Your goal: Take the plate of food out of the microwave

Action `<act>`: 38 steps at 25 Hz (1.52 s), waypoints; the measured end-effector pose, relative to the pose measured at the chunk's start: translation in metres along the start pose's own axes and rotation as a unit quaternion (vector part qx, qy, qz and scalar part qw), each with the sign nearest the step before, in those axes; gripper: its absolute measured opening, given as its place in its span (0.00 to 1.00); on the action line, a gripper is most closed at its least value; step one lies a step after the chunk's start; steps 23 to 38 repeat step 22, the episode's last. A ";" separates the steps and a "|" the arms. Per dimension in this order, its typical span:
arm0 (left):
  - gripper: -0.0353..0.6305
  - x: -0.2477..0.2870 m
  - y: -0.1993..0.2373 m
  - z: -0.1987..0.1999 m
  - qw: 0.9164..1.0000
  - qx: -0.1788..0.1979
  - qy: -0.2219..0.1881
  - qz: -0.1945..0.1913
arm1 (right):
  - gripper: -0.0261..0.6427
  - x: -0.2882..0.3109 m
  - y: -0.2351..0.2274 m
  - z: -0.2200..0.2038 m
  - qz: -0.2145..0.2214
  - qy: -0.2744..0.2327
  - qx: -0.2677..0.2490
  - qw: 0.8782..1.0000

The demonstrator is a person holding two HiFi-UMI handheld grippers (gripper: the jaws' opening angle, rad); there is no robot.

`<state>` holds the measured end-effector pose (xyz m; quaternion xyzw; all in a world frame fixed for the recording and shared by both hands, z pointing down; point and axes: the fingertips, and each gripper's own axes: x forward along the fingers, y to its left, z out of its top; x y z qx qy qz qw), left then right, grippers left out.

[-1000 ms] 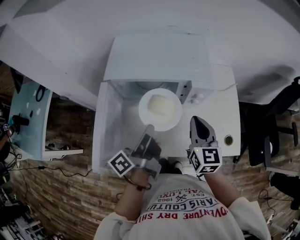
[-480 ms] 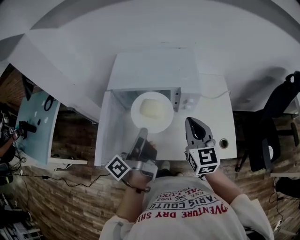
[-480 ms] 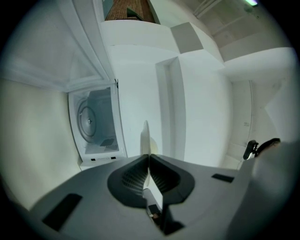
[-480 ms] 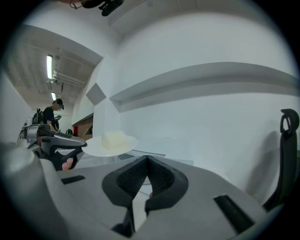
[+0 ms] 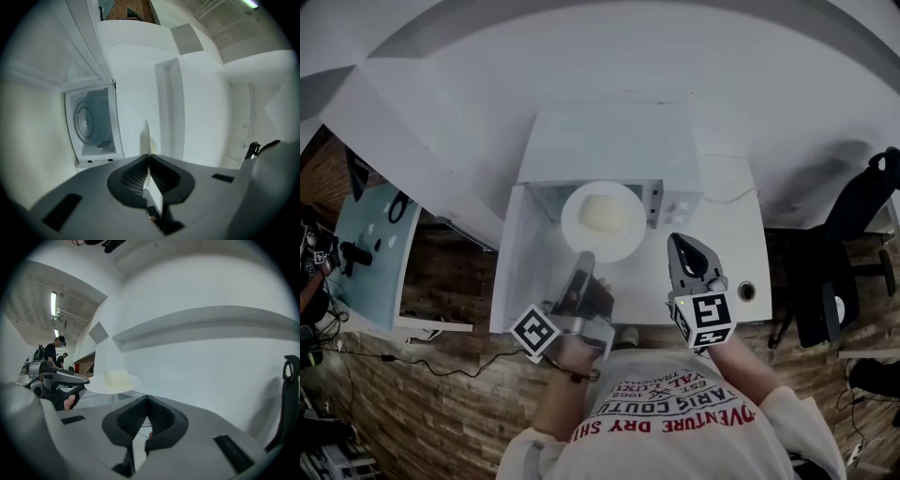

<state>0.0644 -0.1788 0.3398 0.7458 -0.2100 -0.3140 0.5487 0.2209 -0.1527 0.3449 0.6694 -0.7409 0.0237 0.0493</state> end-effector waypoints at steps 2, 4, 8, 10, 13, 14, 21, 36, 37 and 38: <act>0.08 0.001 0.000 -0.001 1.000 -0.003 0.002 0.000 | 0.06 0.001 0.002 0.000 0.001 0.000 -0.001 1.000; 0.08 0.001 0.002 -0.001 1.000 -0.005 0.003 0.002 | 0.06 0.001 0.003 0.001 0.001 -0.001 -0.002 1.000; 0.08 0.002 0.004 0.004 1.000 -0.012 0.000 0.003 | 0.06 0.006 0.005 0.005 0.002 -0.006 -0.006 1.000; 0.08 0.002 0.005 0.005 1.000 -0.016 -0.002 0.002 | 0.06 0.006 0.005 0.005 0.003 -0.005 -0.009 1.000; 0.08 0.002 0.007 0.004 1.000 -0.019 -0.002 0.002 | 0.06 0.006 0.005 0.004 0.002 -0.002 -0.011 1.000; 0.08 0.003 0.007 0.004 1.000 -0.020 -0.002 0.002 | 0.06 0.006 0.005 0.003 0.002 -0.001 -0.012 1.000; 0.08 0.006 0.014 0.005 1.000 -0.024 -0.001 0.006 | 0.06 0.013 0.004 0.002 -0.002 0.004 -0.020 1.000; 0.08 0.006 0.015 0.006 1.000 -0.025 -0.002 0.007 | 0.06 0.014 0.004 0.002 -0.001 0.003 -0.021 1.000; 0.08 0.006 0.015 0.006 1.000 -0.025 -0.002 0.007 | 0.06 0.014 0.004 0.002 -0.001 0.003 -0.021 1.000; 0.08 0.006 0.015 0.006 1.000 -0.025 -0.002 0.007 | 0.06 0.014 0.004 0.002 -0.001 0.003 -0.021 1.000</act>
